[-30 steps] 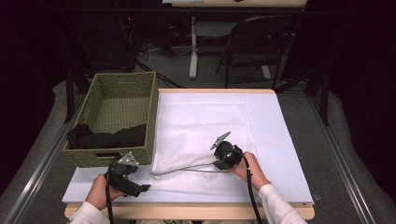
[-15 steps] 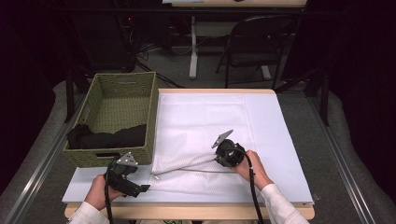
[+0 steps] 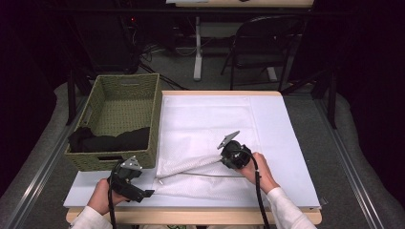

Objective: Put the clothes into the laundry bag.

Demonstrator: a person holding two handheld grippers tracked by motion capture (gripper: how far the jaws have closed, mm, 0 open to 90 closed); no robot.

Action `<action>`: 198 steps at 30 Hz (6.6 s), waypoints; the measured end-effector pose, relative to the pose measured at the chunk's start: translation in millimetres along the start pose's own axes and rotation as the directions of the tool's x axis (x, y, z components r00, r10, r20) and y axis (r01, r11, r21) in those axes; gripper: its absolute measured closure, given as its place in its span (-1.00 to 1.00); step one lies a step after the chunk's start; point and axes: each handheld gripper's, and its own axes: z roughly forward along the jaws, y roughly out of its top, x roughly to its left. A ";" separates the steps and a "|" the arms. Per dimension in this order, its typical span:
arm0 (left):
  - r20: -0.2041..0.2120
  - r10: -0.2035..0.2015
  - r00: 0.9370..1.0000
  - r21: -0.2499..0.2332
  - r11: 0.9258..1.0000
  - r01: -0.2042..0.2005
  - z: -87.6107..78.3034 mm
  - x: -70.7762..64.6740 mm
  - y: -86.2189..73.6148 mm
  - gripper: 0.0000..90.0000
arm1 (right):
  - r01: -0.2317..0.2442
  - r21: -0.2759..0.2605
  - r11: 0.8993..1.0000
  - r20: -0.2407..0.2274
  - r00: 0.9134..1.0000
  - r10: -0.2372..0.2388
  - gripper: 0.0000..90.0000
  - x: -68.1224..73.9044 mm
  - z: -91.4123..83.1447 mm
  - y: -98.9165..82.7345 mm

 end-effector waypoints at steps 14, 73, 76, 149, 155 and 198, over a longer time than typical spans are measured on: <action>0.041 0.077 0.996 -0.029 0.997 -0.076 -10.8 -11.1 1.3 -0.83 | -0.011 -0.043 0.999 -0.018 1.000 0.011 0.98 0.4 -11.8 0.3; -0.143 0.237 0.961 0.079 0.971 -0.227 -111.3 60.1 70.0 -1.00 | 0.009 -0.054 0.999 -0.018 1.000 -0.010 0.98 1.3 -17.8 -2.7; -0.143 0.241 0.960 0.086 0.969 -0.231 -112.6 66.7 74.3 -1.00 | 0.018 -0.054 0.998 -0.014 1.000 -0.019 0.98 1.1 -17.8 -2.3; 0.081 0.352 0.932 0.442 0.826 -0.350 -19.7 145.3 91.6 -0.21 | 0.031 -0.041 0.999 -0.005 0.999 -0.032 0.98 3.0 -16.9 -0.2; 0.102 0.356 0.929 0.426 0.828 -0.364 -18.7 146.0 89.1 -0.03 | 0.031 -0.040 0.999 -0.003 1.000 -0.031 0.98 2.9 -16.9 0.0; 0.057 0.430 0.901 0.330 0.844 -0.424 -56.1 133.0 84.5 0.44 | 0.034 -0.043 0.998 -0.003 0.999 -0.034 0.98 2.3 -19.8 0.2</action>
